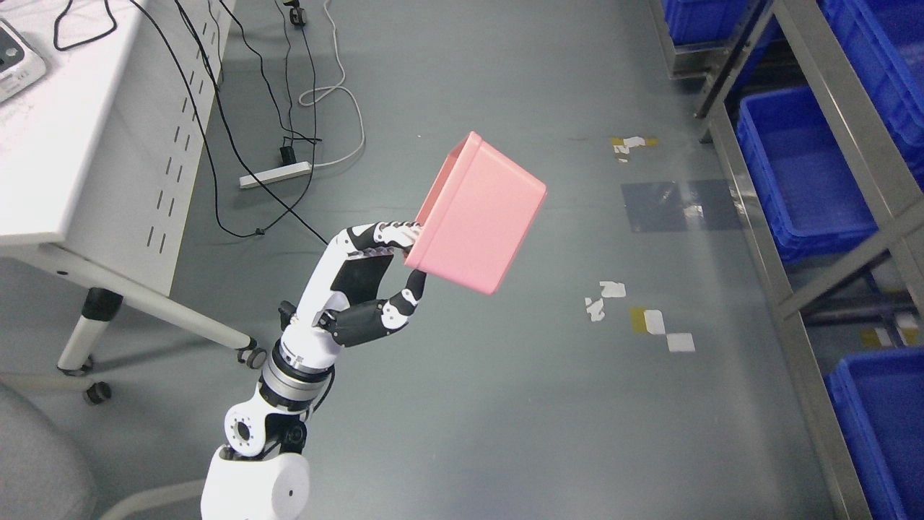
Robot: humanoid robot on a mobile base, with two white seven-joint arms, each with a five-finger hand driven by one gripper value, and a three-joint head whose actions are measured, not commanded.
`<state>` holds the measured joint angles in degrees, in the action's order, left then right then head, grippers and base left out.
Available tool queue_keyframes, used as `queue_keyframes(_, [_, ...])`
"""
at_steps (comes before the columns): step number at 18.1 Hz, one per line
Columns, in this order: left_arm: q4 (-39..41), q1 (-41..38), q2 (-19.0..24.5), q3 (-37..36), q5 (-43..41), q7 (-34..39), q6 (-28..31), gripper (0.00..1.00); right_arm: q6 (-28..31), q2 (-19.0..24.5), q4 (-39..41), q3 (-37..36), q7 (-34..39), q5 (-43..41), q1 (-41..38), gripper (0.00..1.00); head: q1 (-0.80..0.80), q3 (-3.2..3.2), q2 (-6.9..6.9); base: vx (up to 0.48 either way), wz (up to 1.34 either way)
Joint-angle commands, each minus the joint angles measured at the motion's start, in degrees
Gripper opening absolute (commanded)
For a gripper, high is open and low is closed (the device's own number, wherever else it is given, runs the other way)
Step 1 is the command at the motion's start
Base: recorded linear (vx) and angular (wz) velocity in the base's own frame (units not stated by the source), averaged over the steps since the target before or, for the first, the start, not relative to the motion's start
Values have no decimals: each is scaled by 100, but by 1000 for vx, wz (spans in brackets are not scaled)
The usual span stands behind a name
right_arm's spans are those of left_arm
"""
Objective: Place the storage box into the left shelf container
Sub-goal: 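Carry the held pink box toward the shelf rack while turning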
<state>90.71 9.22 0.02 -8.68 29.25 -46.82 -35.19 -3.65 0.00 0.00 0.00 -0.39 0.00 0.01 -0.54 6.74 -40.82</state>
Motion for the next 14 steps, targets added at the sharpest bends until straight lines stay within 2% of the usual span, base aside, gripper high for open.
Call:
queue_keyframes(1, [148,-262,98,-143,2,23,-50,6,-4,-100,100,-17,-32,-9,43,100,0,0,0,564,229])
queue_keyframes(14, [140,-421,98,-204,2,23,-164,7,-4,-100,100,-17,-32,-9,43,100,0,0,0,502,124])
